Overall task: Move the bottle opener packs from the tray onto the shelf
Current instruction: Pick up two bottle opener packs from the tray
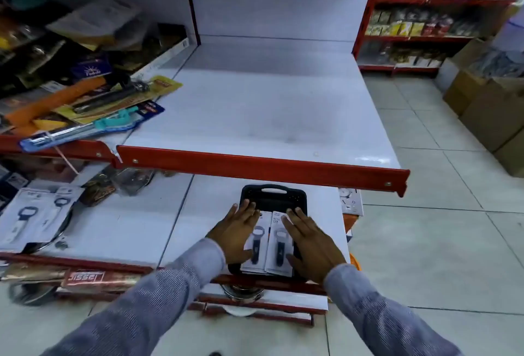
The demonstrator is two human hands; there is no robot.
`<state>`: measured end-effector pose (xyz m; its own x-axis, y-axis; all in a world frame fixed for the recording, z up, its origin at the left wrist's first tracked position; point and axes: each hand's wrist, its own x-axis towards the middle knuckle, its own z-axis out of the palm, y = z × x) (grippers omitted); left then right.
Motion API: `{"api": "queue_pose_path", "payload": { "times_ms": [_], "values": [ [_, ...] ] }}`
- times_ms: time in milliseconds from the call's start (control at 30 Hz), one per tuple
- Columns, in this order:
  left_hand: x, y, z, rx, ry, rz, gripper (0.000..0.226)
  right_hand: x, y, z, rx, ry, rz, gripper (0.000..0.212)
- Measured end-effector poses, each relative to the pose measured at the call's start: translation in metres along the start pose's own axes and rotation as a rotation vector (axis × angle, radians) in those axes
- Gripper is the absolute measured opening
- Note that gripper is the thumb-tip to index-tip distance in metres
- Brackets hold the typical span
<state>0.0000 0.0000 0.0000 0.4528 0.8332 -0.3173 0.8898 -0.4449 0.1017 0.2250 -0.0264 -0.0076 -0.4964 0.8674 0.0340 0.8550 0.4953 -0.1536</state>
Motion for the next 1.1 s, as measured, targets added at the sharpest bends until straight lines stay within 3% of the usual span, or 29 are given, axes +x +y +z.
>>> {"api": "queue_pose_path", "payload": {
  "times_ms": [100,200,300,400,500,633,733,800,900,1000,1100],
  "values": [
    [0.043,-0.009,0.003,0.141,-0.191,-0.012,0.114,0.037,0.013,0.018,-0.047,-0.436,0.060,0.110],
    [0.069,-0.012,0.009,0.237,-0.237,0.026,0.126,0.066,0.023,0.031,-0.134,-0.566,0.075,0.128],
    [0.076,-0.018,0.018,0.267,-0.198,0.040,0.128,0.080,0.029,0.040,-0.168,-0.567,0.092,0.140],
    [0.076,-0.023,0.020,0.236,-0.171,0.037,0.131,0.083,0.031,0.042,-0.161,-0.463,0.108,0.141],
    [0.074,-0.025,0.011,0.156,-0.134,0.016,0.126,0.082,0.029,0.033,-0.128,-0.369,0.151,0.125],
    [0.059,-0.024,-0.010,-0.082,0.014,-0.038,0.092,0.071,0.015,-0.007,0.085,-0.284,0.278,0.077],
    [0.024,-0.017,-0.019,-0.413,0.125,-0.106,0.065,0.049,-0.008,-0.038,0.177,-0.137,0.266,0.038],
    [-0.009,-0.009,-0.022,-0.549,0.163,-0.128,0.038,0.030,-0.028,-0.061,0.201,-0.064,0.227,0.034],
    [-0.058,0.000,-0.041,-0.544,0.310,-0.067,0.043,0.005,-0.053,-0.100,0.243,0.105,0.135,0.034],
    [-0.101,0.008,-0.092,-0.536,0.528,-0.021,0.029,-0.011,-0.066,-0.151,0.270,0.339,0.074,0.030],
    [-0.131,0.017,-0.154,-0.664,0.726,-0.006,0.028,-0.017,-0.070,-0.212,0.486,0.524,0.065,0.025]
  ]
}}
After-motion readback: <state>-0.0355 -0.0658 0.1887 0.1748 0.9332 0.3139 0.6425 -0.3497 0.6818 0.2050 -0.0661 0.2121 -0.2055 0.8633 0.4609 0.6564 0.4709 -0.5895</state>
